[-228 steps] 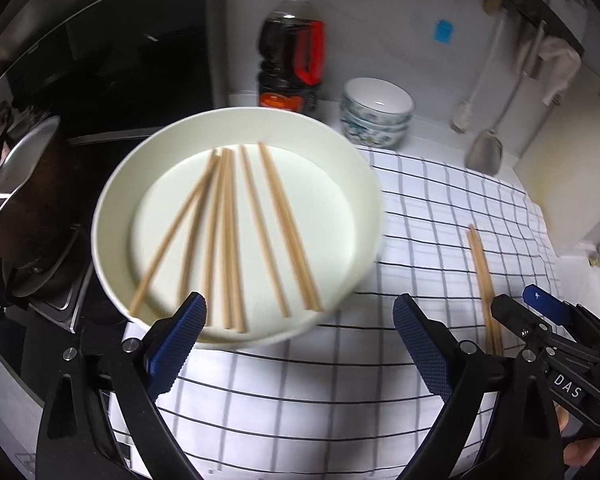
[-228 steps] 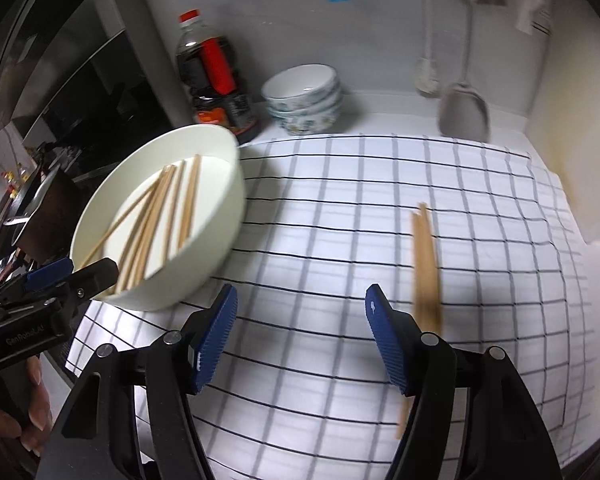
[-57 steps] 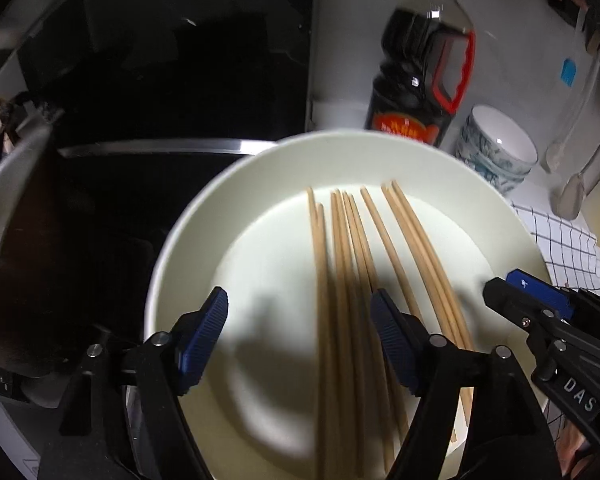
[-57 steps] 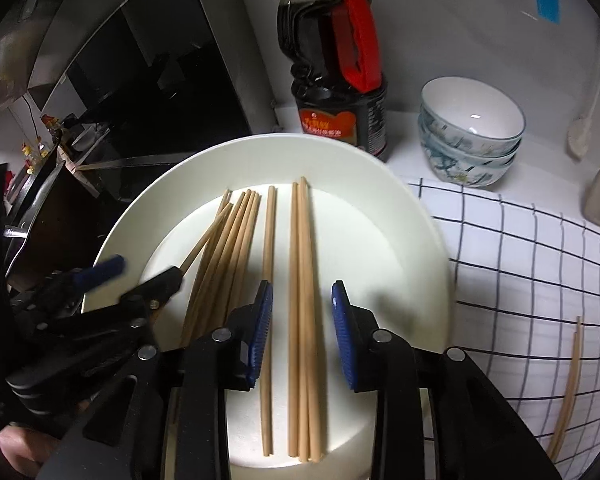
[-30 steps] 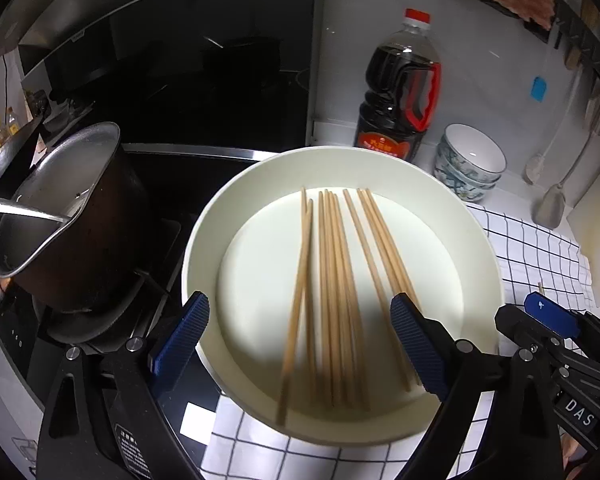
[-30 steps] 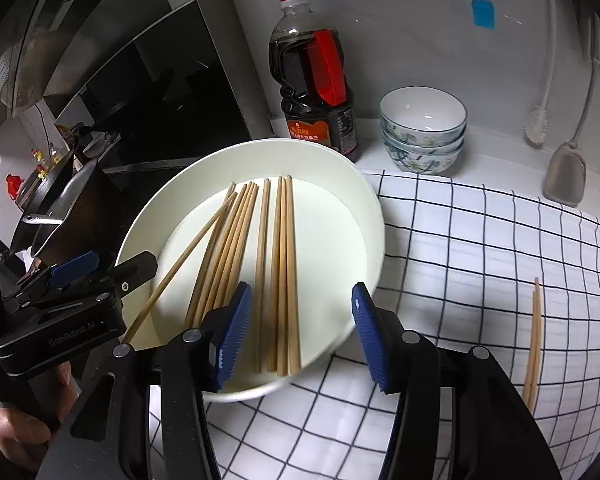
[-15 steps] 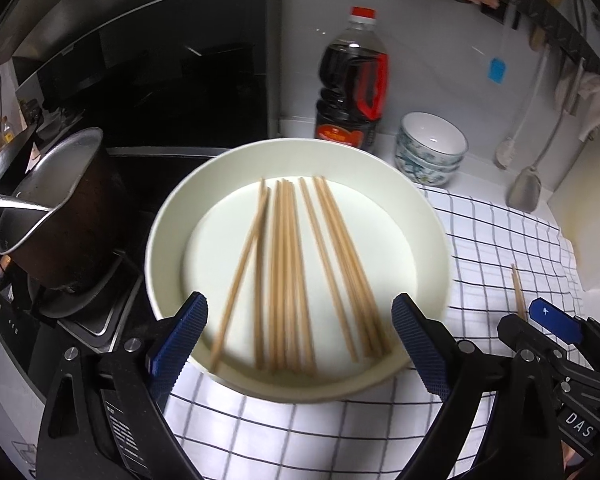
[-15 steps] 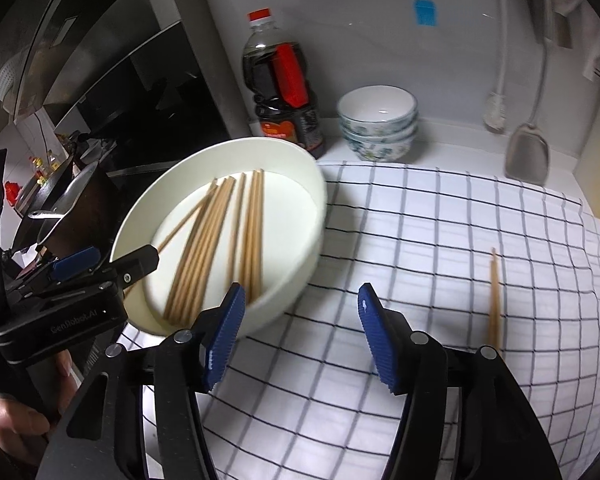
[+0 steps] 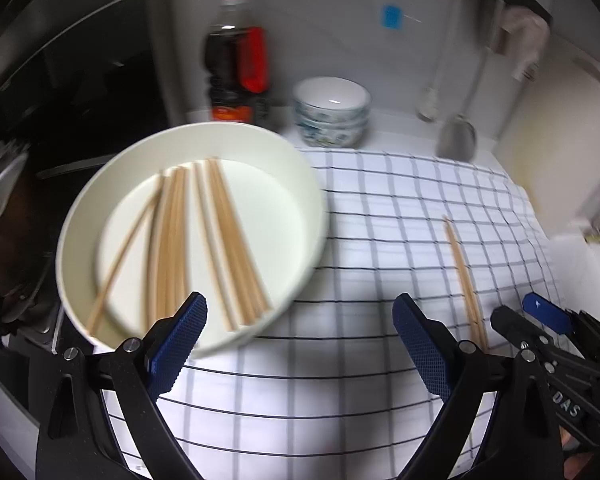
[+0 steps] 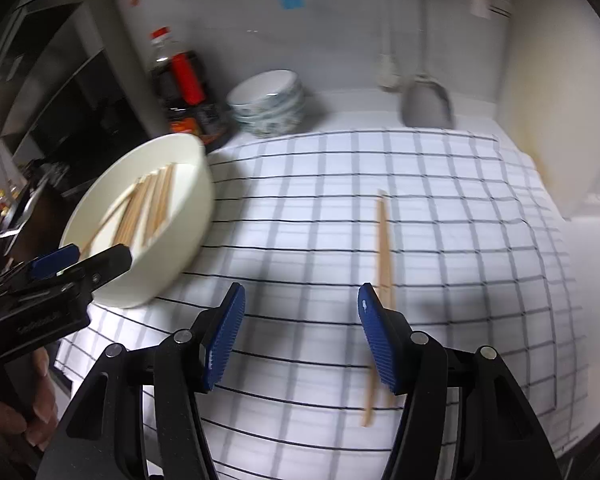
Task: Organize utensils
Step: 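Move both tools back over the last two chopsticks on the cloth, then close the right gripper on one chopstick while the left gripper grasps the other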
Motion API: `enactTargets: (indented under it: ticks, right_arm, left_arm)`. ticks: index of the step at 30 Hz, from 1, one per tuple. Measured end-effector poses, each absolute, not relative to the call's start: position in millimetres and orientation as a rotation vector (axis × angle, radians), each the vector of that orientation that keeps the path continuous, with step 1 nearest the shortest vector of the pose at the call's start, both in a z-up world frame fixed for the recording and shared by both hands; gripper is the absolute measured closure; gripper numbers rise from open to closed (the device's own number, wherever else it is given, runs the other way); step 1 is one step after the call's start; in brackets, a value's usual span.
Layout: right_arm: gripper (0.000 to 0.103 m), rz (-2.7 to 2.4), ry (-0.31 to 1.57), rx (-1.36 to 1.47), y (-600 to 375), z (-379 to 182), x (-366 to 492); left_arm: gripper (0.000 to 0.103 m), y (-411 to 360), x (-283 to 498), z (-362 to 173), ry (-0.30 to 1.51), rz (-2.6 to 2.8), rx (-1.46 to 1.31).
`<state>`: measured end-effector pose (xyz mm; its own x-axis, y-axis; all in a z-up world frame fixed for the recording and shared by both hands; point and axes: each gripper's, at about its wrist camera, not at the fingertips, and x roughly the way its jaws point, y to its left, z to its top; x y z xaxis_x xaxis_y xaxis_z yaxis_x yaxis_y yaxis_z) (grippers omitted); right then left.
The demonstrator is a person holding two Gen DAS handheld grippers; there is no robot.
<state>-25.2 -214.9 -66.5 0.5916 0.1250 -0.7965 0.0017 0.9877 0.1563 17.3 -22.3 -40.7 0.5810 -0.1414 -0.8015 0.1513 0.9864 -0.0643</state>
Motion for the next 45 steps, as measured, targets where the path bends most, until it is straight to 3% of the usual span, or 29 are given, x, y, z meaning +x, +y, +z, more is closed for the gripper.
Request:
enactTargets:
  ticks: [15, 37, 45]
  right_arm:
    - [0.047, -0.059, 1.013, 0.137, -283, -126, -32]
    - [0.047, -0.021, 1.005, -0.007, -270, -164, -10]
    - [0.063, 0.004, 0.98, -0.022, -269, -164, -9]
  left_arm:
    - [0.011, -93, 16, -82, 1.0, -0.245, 0.069]
    - [0.011, -110, 28, -120, 1.066, -0.196, 0.077]
    - [0.011, -118, 31, -126, 1.071, -0.187, 0.083]
